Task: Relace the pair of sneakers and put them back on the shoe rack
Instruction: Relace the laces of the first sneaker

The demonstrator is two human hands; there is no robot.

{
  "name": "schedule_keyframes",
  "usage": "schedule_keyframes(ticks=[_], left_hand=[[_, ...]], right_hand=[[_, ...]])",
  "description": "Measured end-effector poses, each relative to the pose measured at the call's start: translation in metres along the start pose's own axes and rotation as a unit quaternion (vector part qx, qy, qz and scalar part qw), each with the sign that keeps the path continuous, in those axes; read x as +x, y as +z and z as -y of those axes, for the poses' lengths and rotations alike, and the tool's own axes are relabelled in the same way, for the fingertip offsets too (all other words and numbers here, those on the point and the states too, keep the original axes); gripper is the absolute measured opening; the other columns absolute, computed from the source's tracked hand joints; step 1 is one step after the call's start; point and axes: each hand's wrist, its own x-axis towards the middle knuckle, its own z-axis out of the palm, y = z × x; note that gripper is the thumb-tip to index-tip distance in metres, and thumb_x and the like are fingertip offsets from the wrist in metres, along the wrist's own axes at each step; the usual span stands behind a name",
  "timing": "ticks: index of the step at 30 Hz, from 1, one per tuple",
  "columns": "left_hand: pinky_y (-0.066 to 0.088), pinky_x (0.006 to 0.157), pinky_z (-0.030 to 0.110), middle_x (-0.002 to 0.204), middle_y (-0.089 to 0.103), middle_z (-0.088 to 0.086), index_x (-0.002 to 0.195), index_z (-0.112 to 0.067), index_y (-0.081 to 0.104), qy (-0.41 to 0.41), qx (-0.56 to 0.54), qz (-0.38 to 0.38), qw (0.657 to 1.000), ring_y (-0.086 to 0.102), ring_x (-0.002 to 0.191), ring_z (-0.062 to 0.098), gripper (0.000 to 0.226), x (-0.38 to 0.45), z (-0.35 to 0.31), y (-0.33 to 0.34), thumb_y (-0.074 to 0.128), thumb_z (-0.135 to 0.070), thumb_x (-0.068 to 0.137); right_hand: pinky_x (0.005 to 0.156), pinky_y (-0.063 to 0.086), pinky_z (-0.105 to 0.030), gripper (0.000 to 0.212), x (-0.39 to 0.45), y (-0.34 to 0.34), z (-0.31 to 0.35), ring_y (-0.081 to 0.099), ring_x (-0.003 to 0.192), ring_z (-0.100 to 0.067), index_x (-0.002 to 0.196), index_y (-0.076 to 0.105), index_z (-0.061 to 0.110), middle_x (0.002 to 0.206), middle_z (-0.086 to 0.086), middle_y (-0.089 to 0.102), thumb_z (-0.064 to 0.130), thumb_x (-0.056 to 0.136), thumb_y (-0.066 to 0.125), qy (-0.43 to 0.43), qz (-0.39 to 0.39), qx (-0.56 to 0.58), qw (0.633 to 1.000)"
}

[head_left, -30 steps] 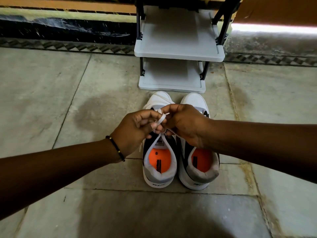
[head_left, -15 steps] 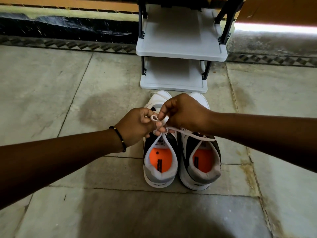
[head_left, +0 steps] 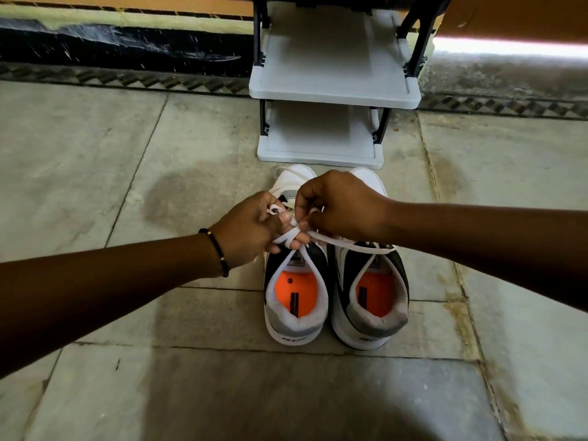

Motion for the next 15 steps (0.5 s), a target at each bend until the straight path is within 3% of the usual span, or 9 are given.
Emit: schedule_keyframes(ticks=[2, 6, 8, 11, 15], left_hand=[[0.048, 0.052, 0.018, 0.075, 0.07, 0.002, 0.081, -0.018, 0.04, -0.001, 0.011, 0.004, 1.0, 0.066, 0.06, 0.005, 0.014, -0.001, -0.002, -0.001, 0.039, -0.015, 0.095], [0.048, 0.052, 0.016, 0.062, 0.073, -0.007, 0.085, -0.015, 0.044, -0.003, -0.003, 0.019, 1.0, 0.067, 0.061, 0.002, 0.009, -0.002, -0.002, -0.002, 0.041, -0.015, 0.093], [0.048, 0.052, 0.017, 0.064, 0.074, -0.007, 0.089, -0.013, 0.047, -0.047, -0.054, 0.027, 0.997, 0.069, 0.064, 0.004, 0.013, -0.001, -0.001, -0.004, 0.037, -0.019, 0.095], [0.046, 0.051, 0.018, 0.069, 0.075, -0.001, 0.084, -0.016, 0.048, -0.106, -0.129, 0.041, 0.985, 0.069, 0.066, 0.007, 0.02, 0.0, -0.001, -0.006, 0.032, -0.018, 0.097], [0.043, 0.053, 0.021, 0.067, 0.073, 0.001, 0.096, -0.013, 0.052, -0.116, -0.15, 0.055, 0.98, 0.066, 0.061, 0.008, 0.027, 0.002, -0.001, -0.009, 0.027, -0.024, 0.098]], right_hand=[[0.058, 0.038, -0.01, 0.011, 0.001, 0.004, -0.004, 0.053, 0.06, 0.002, 0.088, 0.073, 0.014, 0.068, 0.013, 0.058, 0.01, 0.079, 0.066, 0.015, 0.007, 0.025, 1.0], [0.049, 0.035, 0.0, 0.007, 0.001, 0.006, -0.012, 0.052, 0.048, 0.012, 0.082, 0.073, 0.009, 0.044, 0.022, 0.057, 0.006, 0.078, 0.068, 0.033, -0.006, 0.095, 0.995], [0.048, 0.034, 0.001, 0.006, 0.001, 0.006, -0.014, 0.05, 0.046, 0.014, 0.079, 0.072, 0.008, 0.04, 0.027, 0.056, 0.004, 0.078, 0.068, 0.028, -0.009, 0.11, 0.994], [0.055, 0.037, 0.001, 0.008, -0.001, 0.007, -0.015, 0.051, 0.052, 0.015, 0.078, 0.07, 0.011, 0.049, 0.019, 0.057, 0.004, 0.079, 0.067, -0.007, -0.01, 0.089, 0.996], [0.062, 0.038, 0.001, 0.007, -0.004, 0.008, -0.019, 0.054, 0.061, 0.016, 0.081, 0.071, 0.008, 0.065, 0.02, 0.059, 0.004, 0.08, 0.066, -0.054, -0.031, 0.055, 0.997]])
